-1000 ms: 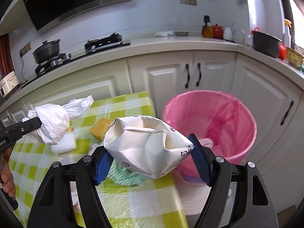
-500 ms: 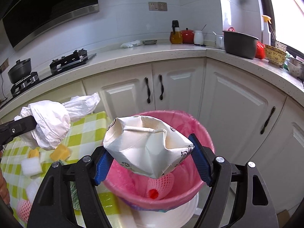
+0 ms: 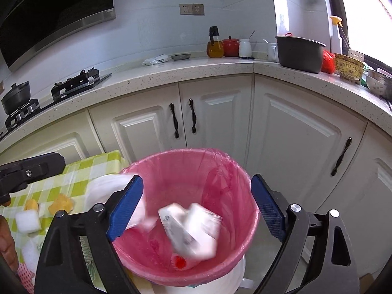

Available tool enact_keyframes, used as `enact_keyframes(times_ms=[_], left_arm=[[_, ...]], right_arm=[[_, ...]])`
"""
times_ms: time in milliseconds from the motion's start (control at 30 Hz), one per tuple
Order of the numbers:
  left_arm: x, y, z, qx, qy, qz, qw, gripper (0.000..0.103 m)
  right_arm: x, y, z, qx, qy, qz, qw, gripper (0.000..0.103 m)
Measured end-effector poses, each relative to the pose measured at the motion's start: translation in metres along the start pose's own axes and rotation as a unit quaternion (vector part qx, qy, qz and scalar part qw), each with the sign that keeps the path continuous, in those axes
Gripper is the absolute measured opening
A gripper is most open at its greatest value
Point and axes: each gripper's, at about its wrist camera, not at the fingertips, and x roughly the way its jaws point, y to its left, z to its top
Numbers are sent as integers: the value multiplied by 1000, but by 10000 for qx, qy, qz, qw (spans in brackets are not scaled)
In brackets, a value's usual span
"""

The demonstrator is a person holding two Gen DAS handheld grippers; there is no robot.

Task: Collect trash
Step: 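Carry both bags over the pink bin and open both tools to drop them, then grasp the small pink foam net with the left tool while the right tool grasps a white tissue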

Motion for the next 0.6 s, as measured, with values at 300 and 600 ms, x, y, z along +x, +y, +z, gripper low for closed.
enact_keyframes(times_ms=[300,600], left_arm=[[-47,32,-23,-160,-232,327,9991,63],[-127,79,-61,-336,-523,923,9938,68]], right_arm=[[-26,5,-20,49,-153,-54,9999,89],[-63,44,-57,37,-195,234,9995,89]])
